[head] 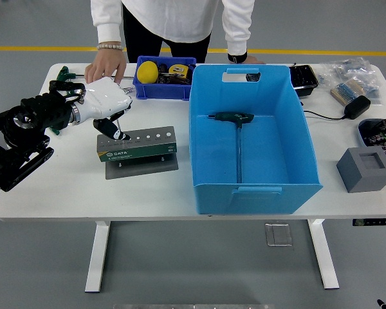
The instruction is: Lift tool from toolbox,place it in box,lift tool from toolbox,place it in box
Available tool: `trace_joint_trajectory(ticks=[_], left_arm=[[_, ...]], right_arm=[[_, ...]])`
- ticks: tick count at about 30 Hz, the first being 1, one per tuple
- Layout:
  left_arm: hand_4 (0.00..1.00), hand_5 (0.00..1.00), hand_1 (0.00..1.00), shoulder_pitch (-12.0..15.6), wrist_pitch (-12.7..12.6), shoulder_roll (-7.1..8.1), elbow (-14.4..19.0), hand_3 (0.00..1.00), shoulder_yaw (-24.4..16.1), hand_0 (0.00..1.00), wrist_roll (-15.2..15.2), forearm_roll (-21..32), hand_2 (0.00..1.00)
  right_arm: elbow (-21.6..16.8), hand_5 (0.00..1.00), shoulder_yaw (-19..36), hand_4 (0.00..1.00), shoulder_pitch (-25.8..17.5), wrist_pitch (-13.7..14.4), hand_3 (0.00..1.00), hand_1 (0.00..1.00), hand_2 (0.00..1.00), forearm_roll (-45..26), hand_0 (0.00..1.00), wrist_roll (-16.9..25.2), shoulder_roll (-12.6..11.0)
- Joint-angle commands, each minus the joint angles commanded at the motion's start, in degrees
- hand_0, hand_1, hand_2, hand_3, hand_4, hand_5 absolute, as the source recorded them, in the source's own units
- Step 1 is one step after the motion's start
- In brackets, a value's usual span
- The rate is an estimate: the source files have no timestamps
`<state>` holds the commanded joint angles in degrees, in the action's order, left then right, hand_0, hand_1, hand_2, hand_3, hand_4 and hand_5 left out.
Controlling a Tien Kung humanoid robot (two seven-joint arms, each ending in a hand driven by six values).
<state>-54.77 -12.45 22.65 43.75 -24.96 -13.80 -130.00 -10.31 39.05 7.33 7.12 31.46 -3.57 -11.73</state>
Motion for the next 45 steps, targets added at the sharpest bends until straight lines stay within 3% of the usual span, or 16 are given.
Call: trace_joint_trajectory(ticks=[1,2,7,8,13,14,17,23,31,34,39,43,45], left_arm=[[0.944,0.503,0.090,0.0,-1.0,0.01,-0.1,0.092,-0.1,0.199,-0.4,0.0,0.102],[0.938,0.429,0.033,0.0,-1.5,0.01,-0.1,0.052,-0.1,0.126,-0.6,0.0,0.060],[0.938,0.429,0.033,0.3,-6.3,-0.11,-0.2,0.052,-1.0,0.126,-2.6,0.0,0.060],[0.900,0.373,0.002,0.4,-6.9,-0.13,-0.2,0.031,-1.2,0.068,-2.7,0.1,0.002],[0.900,0.373,0.002,0.7,-8.8,-0.10,0.4,0.031,-2.2,0.068,-3.1,3.0,0.002],[0.863,0.375,0.002,0.7,-9.0,-0.04,0.7,0.029,-2.4,0.055,-3.1,3.5,0.002],[0.863,0.375,0.002,0.8,-8.5,0.13,1.7,0.029,-3.3,0.055,-2.7,4.3,0.002],[0.843,0.380,0.002,0.7,-5.1,0.31,4.4,0.025,-4.9,0.048,-0.9,4.9,0.002],[0.840,0.376,0.002,0.5,-4.6,1.41,14.3,0.024,-10.0,0.046,1.0,5.8,0.002],[0.829,0.361,0.002,0.7,-4.9,0.49,18.6,0.024,-12.0,0.037,2.3,8.0,0.002],[0.807,0.360,0.002,0.4,-6.4,-4.46,24.2,0.022,-13.8,0.035,3.9,10.9,0.002],[0.807,0.360,0.002,0.4,-7.1,-7.98,24.3,0.022,-12.4,0.035,4.2,12.2,0.002],[0.801,0.366,0.002,0.2,-7.3,-9.85,22.8,0.021,-10.1,0.035,4.2,13.3,0.002]], right_arm=[[0.0,0.930,0.0,0.971,0.0,0.0,0.748,0.550,0.663,0.0,0.613,0.0,0.0],[0.0,0.929,0.0,0.971,0.0,0.0,0.748,0.549,0.663,0.0,0.613,0.0,0.0],[0.0,0.929,0.3,0.971,-0.1,0.0,0.748,0.549,0.663,0.3,0.613,-0.1,0.1],[0.0,0.929,0.3,0.971,-0.1,0.0,0.747,0.550,0.663,0.4,0.613,-0.1,0.1],[0.0,0.929,0.5,0.971,-0.3,0.1,0.747,0.550,0.663,0.5,0.613,-0.2,0.2],[0.0,0.930,0.6,0.972,-0.3,0.1,0.748,0.549,0.663,0.5,0.613,-0.2,0.2],[0.0,0.930,0.7,0.972,-0.5,0.1,0.748,0.549,0.663,0.6,0.613,-0.2,0.2],[0.0,0.929,0.8,0.972,-0.8,0.0,0.748,0.549,0.663,0.9,0.613,-0.3,0.3],[0.0,0.929,1.0,0.971,-1.1,0.1,0.748,0.550,0.664,1.1,0.613,-0.4,0.4],[0.0,0.930,1.0,0.971,-1.3,0.1,0.749,0.549,0.664,1.1,0.613,-0.4,0.4],[0.0,0.930,0.4,0.971,-1.0,0.0,0.749,0.549,0.663,0.6,0.613,-0.2,0.2],[0.0,0.930,0.0,0.971,-0.6,0.0,0.749,0.549,0.663,0.1,0.613,0.0,0.0],[0.0,0.929,-0.2,0.971,-0.3,0.0,0.749,0.549,0.663,-0.2,0.613,0.1,-0.1]])
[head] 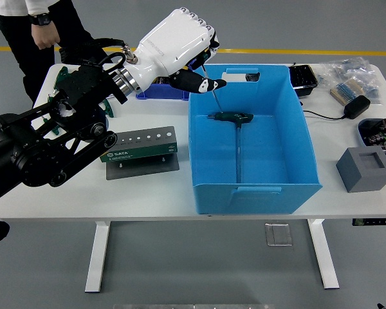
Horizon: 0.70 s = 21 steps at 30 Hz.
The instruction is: Lift tool from toolbox,place it in box,lift tool from toolbox,place it in box
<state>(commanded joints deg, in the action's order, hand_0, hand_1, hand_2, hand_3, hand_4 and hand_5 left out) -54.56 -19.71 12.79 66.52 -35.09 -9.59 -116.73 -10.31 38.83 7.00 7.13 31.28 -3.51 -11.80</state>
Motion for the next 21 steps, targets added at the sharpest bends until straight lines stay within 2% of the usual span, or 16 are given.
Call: trace_joint_trajectory(ticks=[4,8,10,11,16,17,21], left_arm=[[0.801,0.366,0.002,-0.6,0.9,-3.06,-4.1,0.021,5.7,0.035,-0.7,0.3,0.002],[0.799,0.375,0.002,-0.8,1.2,-5.80,-8.2,0.021,9.2,0.038,-1.1,-0.3,0.002],[0.799,0.375,0.002,-0.9,1.3,-6.51,-9.6,0.021,9.8,0.038,-1.1,-0.5,0.002],[0.891,0.482,0.028,-1.1,1.4,-6.82,-10.3,0.160,10.1,0.151,-1.3,-0.6,0.091],[0.891,0.482,0.028,-1.6,4.9,-7.25,-10.9,0.160,10.6,0.151,-1.5,1.1,0.091],[0.948,0.582,0.317,-1.6,5.1,-7.29,-10.9,0.524,10.7,0.267,-1.9,2.0,0.418],[0.948,0.582,0.317,-1.4,5.6,-7.44,-10.9,0.524,11.1,0.267,-2.9,5.5,0.418]], right_arm=[[0.0,0.929,-0.4,0.971,0.5,-0.1,0.749,0.549,0.663,-0.3,0.613,0.1,-0.3],[0.0,0.929,-0.8,0.971,0.8,-0.1,0.749,0.549,0.663,-0.5,0.613,0.3,-0.4],[0.0,0.929,-1.0,0.971,0.9,-0.1,0.749,0.549,0.663,-0.7,0.613,0.3,-0.4],[0.0,0.929,-1.1,0.971,0.9,-0.1,0.749,0.549,0.662,-0.7,0.613,0.4,-0.5],[0.0,0.929,-0.9,0.971,0.9,-0.1,0.749,0.549,0.662,-0.4,0.613,0.4,-0.6],[0.0,0.929,-0.8,0.972,0.9,-0.1,0.749,0.549,0.660,-0.3,0.613,0.3,-0.6],[0.0,0.929,-0.3,0.972,0.8,-0.1,0.749,0.549,0.660,0.2,0.613,0.2,-0.6]])
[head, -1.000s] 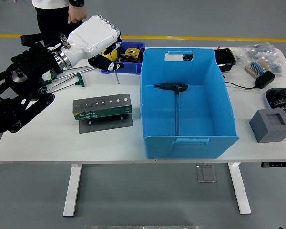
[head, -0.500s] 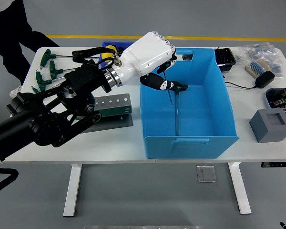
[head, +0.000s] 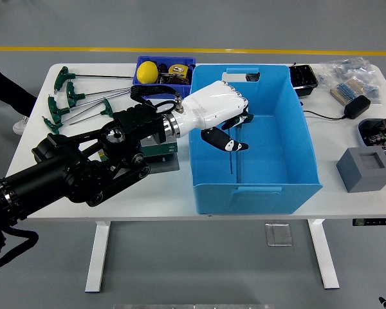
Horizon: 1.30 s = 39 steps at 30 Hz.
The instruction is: Lift tool from toolbox,place it in box,lift tool from toolbox,place it in box
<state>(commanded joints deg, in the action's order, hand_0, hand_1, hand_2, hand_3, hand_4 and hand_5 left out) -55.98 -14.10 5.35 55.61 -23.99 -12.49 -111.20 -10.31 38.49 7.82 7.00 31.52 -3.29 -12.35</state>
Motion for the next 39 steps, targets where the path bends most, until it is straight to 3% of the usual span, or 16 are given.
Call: trace_joint_trajectory(ticks=[1,2,7,8,13,14,17,22,26,29,31,32,37,38,39], left_arm=[[0.948,0.582,0.317,0.0,0.3,-0.06,0.0,0.524,0.1,0.267,-0.1,0.8,0.418],[0.966,0.644,0.628,0.0,0.4,-0.09,0.0,0.696,0.2,0.547,-0.1,1.1,0.742],[0.966,0.644,0.628,-0.2,2.1,-0.20,0.0,0.696,-0.2,0.547,0.9,1.8,0.742],[0.980,0.694,0.846,-0.2,2.6,-0.19,-0.1,0.767,-0.6,0.794,1.3,1.8,0.973],[0.980,0.694,0.846,0.2,4.8,0.04,-0.3,0.767,-2.7,0.794,3.9,1.4,0.973],[0.988,0.726,0.939,0.3,5.4,0.14,-0.4,0.848,-3.1,0.887,4.5,1.1,0.998],[0.988,0.726,0.939,0.7,6.5,0.56,-0.7,0.848,-4.7,0.887,5.5,0.3,0.998],[0.987,0.731,0.998,3.4,4.9,1.50,1.5,0.900,-10.6,0.946,6.2,-0.2,0.998],[0.994,0.742,0.998,8.4,-0.3,1.48,5.9,0.920,-19.0,0.959,5.1,2.3,0.998],[0.994,0.742,0.998,13.8,-5.5,1.04,10.7,0.920,-26.4,0.959,2.9,8.6,0.998],[0.994,0.742,0.998,17.5,-7.4,1.08,14.1,0.920,-31.2,0.959,1.5,13.2,0.998],[0.987,0.748,0.939,19.3,-7.9,1.15,15.9,0.890,-33.3,0.907,0.9,15.5,0.998],[0.987,0.748,0.939,28.9,-7.6,1.71,23.4,0.890,-43.7,0.907,-0.9,27.5,0.998],[0.992,0.767,0.828,30.4,-7.3,1.90,24.2,0.810,-45.4,0.812,-1.0,29.8,0.940],[0.992,0.767,0.828,32.4,-6.4,2.43,25.3,0.810,-47.6,0.812,-0.7,32.4,0.940]], right_arm=[[0.0,0.929,0.1,0.972,0.0,0.0,0.749,0.549,0.660,0.2,0.613,0.0,0.0],[0.0,0.930,0.2,0.973,0.0,0.0,0.748,0.549,0.660,0.3,0.611,-0.1,0.0],[0.0,0.930,0.4,0.973,0.0,0.0,0.748,0.549,0.660,0.5,0.611,-0.1,0.0],[0.0,0.929,0.4,0.973,0.1,0.0,0.747,0.549,0.659,0.5,0.611,-0.1,0.0],[0.0,0.929,0.7,0.973,0.0,0.2,0.747,0.549,0.659,0.5,0.611,-0.1,0.1],[0.0,0.928,0.7,0.973,0.0,0.2,0.749,0.547,0.660,0.6,0.612,-0.1,0.1],[0.0,0.928,0.7,0.973,0.0,0.2,0.749,0.547,0.660,0.6,0.612,-0.2,0.1],[0.0,0.929,0.9,0.973,-0.2,0.1,0.749,0.547,0.660,0.6,0.612,-0.2,0.2],[0.0,0.928,1.0,0.973,-0.4,0.1,0.749,0.547,0.660,0.4,0.613,-0.1,0.4],[0.0,0.928,1.1,0.973,-0.7,0.2,0.749,0.547,0.660,0.0,0.613,0.0,0.6],[0.0,0.928,1.0,0.973,-0.8,0.2,0.749,0.547,0.660,-0.4,0.613,0.2,0.7],[0.0,0.928,1.0,0.973,-0.9,0.2,0.749,0.547,0.660,-0.6,0.612,0.2,0.7],[0.0,0.928,0.8,0.973,-1.1,0.4,0.749,0.547,0.660,-1.4,0.612,0.4,1.1],[0.0,0.928,0.8,0.973,-1.2,0.5,0.749,0.547,0.662,-1.5,0.611,0.4,1.2],[0.0,0.928,0.8,0.973,-1.4,0.6,0.749,0.547,0.662,-1.9,0.611,0.5,1.4]])
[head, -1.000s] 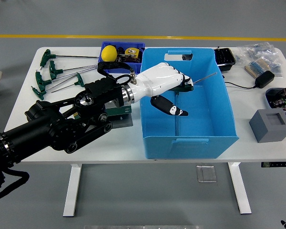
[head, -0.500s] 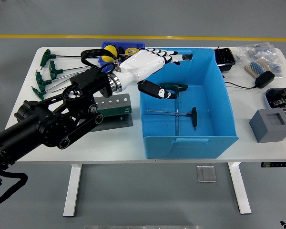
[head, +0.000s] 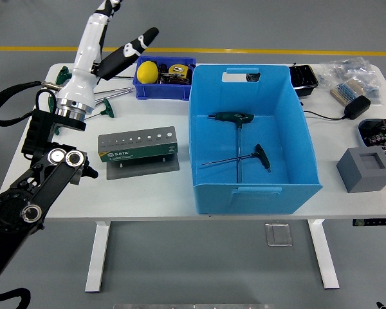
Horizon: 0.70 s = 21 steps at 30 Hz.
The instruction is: Lift tool from toolbox,place it in box,lift tool from toolbox,place it in box
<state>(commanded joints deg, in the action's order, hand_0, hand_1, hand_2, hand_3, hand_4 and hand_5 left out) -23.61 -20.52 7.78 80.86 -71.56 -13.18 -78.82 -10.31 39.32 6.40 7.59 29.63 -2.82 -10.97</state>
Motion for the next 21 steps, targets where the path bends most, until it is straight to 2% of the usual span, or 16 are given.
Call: trace_joint_trajectory(ticks=[4,5,8,10,11,13,16,18,21], left_arm=[[0.992,0.767,0.828,5.9,2.2,0.86,2.0,0.810,-8.5,0.812,0.6,9.7,0.940],[0.998,0.821,0.789,7.2,2.8,0.84,2.5,0.795,-10.4,0.786,0.9,11.9,0.899],[0.998,0.821,0.789,11.5,5.4,0.16,3.8,0.795,-16.0,0.786,2.4,19.4,0.899],[0.998,0.821,0.789,14.5,7.6,-1.15,4.2,0.795,-19.0,0.786,3.9,22.6,0.899],[0.998,0.965,0.778,15.7,8.4,-2.00,4.4,0.776,-19.9,0.781,4.3,22.1,0.861],[0.998,0.965,0.778,17.6,10.8,-3.75,4.7,0.776,-21.0,0.781,4.8,19.9,0.861],[0.998,0.965,0.778,18.9,14.1,-6.30,5.8,0.776,-21.4,0.781,5.2,16.8,0.861],[0.998,0.977,0.777,19.0,15.4,-7.08,6.5,0.777,-21.2,0.776,5.5,15.1,0.858],[0.998,0.977,0.777,18.7,17.0,-7.04,7.4,0.777,-20.7,0.776,6.4,13.0,0.858]], right_arm=[[0.0,0.928,-0.2,0.973,-0.4,0.2,0.749,0.547,0.662,-0.7,0.611,0.2,0.3],[0.0,0.929,-0.3,0.971,-0.5,0.3,0.748,0.547,0.664,-0.8,0.608,0.2,0.4],[0.0,0.929,-0.8,0.971,-0.8,0.3,0.748,0.547,0.664,-1.2,0.608,0.2,0.6],[0.0,0.929,-0.9,0.971,-0.9,0.4,0.748,0.547,0.664,-1.6,0.608,0.4,0.8],[0.0,0.934,-0.8,0.965,-1.0,0.5,0.740,0.547,0.665,-1.7,0.607,0.4,0.9],[0.0,0.934,-0.8,0.965,-1.1,0.6,0.740,0.547,0.665,-1.9,0.607,0.4,1.0],[0.0,0.934,-1.5,0.965,-1.2,0.7,0.740,0.547,0.665,-2.6,0.607,0.5,1.2],[0.0,0.936,-2.6,0.961,-0.9,0.5,0.737,0.546,0.665,-3.2,0.608,0.6,1.1],[0.0,0.936,-4.3,0.961,-0.3,0.4,0.737,0.546,0.665,-4.3,0.608,0.8,0.9]])
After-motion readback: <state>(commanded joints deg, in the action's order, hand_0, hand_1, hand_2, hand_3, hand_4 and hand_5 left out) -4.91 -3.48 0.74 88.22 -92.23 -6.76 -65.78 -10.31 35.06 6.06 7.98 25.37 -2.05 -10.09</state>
